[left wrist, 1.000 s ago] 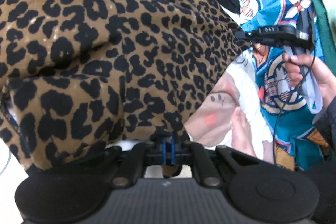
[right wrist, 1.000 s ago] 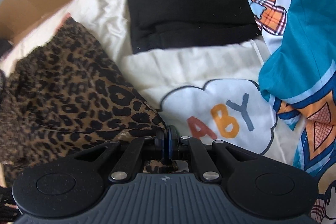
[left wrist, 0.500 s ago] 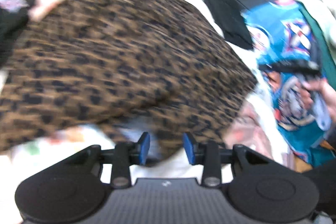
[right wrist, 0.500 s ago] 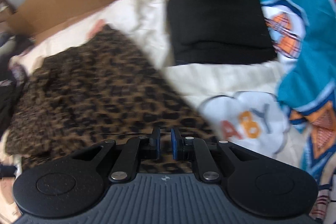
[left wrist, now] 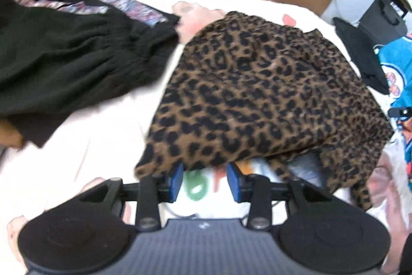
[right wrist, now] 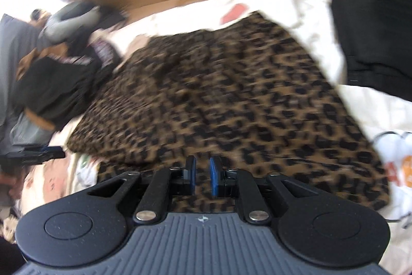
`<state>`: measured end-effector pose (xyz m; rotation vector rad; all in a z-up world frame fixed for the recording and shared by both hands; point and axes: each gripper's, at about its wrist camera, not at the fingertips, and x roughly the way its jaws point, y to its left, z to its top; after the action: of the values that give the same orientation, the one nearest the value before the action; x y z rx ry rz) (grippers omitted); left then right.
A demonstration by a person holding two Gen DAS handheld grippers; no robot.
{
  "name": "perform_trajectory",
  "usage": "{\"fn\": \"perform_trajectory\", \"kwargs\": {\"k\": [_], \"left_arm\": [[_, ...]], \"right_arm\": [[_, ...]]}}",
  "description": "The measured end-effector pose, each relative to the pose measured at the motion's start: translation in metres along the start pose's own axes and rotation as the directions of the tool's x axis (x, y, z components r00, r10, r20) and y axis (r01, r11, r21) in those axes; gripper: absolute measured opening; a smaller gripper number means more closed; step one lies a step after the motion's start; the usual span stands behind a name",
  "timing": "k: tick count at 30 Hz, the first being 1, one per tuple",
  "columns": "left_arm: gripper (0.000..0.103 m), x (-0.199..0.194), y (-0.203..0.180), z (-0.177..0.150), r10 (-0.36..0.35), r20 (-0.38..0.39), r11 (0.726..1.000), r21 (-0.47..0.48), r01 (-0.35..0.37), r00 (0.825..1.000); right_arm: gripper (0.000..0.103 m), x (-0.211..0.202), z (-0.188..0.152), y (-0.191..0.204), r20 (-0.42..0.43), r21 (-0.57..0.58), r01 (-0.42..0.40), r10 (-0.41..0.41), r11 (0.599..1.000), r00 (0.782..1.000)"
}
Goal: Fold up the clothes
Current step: 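Lower the trousers onto the blanket and open both grippers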
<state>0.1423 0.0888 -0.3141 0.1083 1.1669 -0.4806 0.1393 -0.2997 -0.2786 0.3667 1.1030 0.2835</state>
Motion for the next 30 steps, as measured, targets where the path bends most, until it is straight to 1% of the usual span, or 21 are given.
{"fn": "perform_trajectory", "kwargs": {"k": [1,2,6,8,9,10,12,14,15,16,18,19,21,23,26,29,30], "left_arm": [[0.042,0.001,0.004,-0.003,0.013,-0.004,1.0,0.003,-0.013,1.0],[0.042,0.003,0.007,-0.006,0.025,-0.008,1.0,0.003,-0.025,1.0],[0.042,0.014,0.02,-0.016,0.065,-0.023,0.998,-0.002,-0.065,0.998],[0.048,0.019,0.026,-0.018,0.091,-0.025,0.996,0.004,-0.09,0.996],[0.054,0.022,0.029,-0.019,0.104,-0.022,0.995,0.006,-0.104,0.994],[0.055,0.024,0.031,-0.019,0.112,-0.016,0.994,0.011,-0.111,0.994],[0.055,0.028,0.033,-0.018,0.113,-0.005,0.993,0.03,-0.113,0.994],[0.057,0.032,0.032,-0.016,0.106,0.01,0.992,0.074,-0.107,0.994],[0.059,0.036,0.03,-0.016,0.099,0.021,0.989,0.104,-0.101,0.995],[0.061,0.04,0.028,-0.016,0.091,0.033,0.986,0.139,-0.094,0.995],[0.061,0.05,0.024,-0.016,0.079,0.053,0.975,0.204,-0.088,0.995],[0.06,0.054,0.023,-0.016,0.079,0.054,0.973,0.212,-0.089,0.995],[0.059,0.056,0.023,-0.015,0.038,0.062,0.974,0.22,-0.051,0.997],[0.058,0.055,0.022,-0.016,0.019,0.076,0.968,0.247,-0.037,0.997],[0.049,0.052,0.023,-0.018,0.023,0.08,0.964,0.264,-0.043,0.996],[0.039,0.051,0.028,-0.021,0.011,0.077,0.974,0.226,-0.028,0.997],[0.033,0.05,0.029,-0.022,0.01,0.078,0.975,0.22,-0.027,0.997]], "right_arm": [[0.036,0.005,-0.002,0.009,-0.015,-0.027,-0.024,0.023,0.999,1.0],[0.04,0.01,-0.005,0.019,-0.03,-0.058,-0.05,0.048,0.997,0.998],[0.041,0.033,-0.014,0.054,-0.104,-0.156,-0.141,0.126,0.978,0.987],[0.041,0.045,-0.019,0.068,-0.149,-0.2,-0.176,0.147,0.964,0.978],[0.041,0.051,-0.021,0.074,-0.167,-0.225,-0.189,0.153,0.956,0.974],[0.042,0.055,-0.023,0.079,-0.179,-0.242,-0.196,0.155,0.95,0.972],[0.048,0.063,-0.026,0.088,-0.203,-0.273,-0.208,0.155,0.939,0.967],[0.052,0.069,-0.028,0.096,-0.214,-0.306,-0.21,0.148,0.929,0.966],[0.053,0.071,-0.03,0.099,-0.219,-0.322,-0.209,0.143,0.923,0.965],[0.056,0.074,-0.032,0.102,-0.225,-0.338,-0.209,0.137,0.918,0.965],[0.057,0.078,-0.038,0.108,-0.237,-0.372,-0.207,0.123,0.905,0.964],[0.057,0.081,-0.04,0.112,-0.241,-0.39,-0.206,0.116,0.897,0.964],[0.058,0.083,-0.044,0.116,-0.234,-0.412,-0.203,0.112,0.888,0.966],[0.058,0.087,-0.046,0.119,-0.223,-0.427,-0.2,0.112,0.882,0.968],[0.058,0.093,-0.051,0.127,-0.214,-0.477,-0.199,0.106,0.856,0.971],[0.058,0.097,-0.056,0.134,-0.197,-0.516,-0.193,0.104,0.834,0.975],[0.058,0.099,-0.057,0.136,-0.192,-0.527,-0.19,0.101,0.828,0.976]]}}
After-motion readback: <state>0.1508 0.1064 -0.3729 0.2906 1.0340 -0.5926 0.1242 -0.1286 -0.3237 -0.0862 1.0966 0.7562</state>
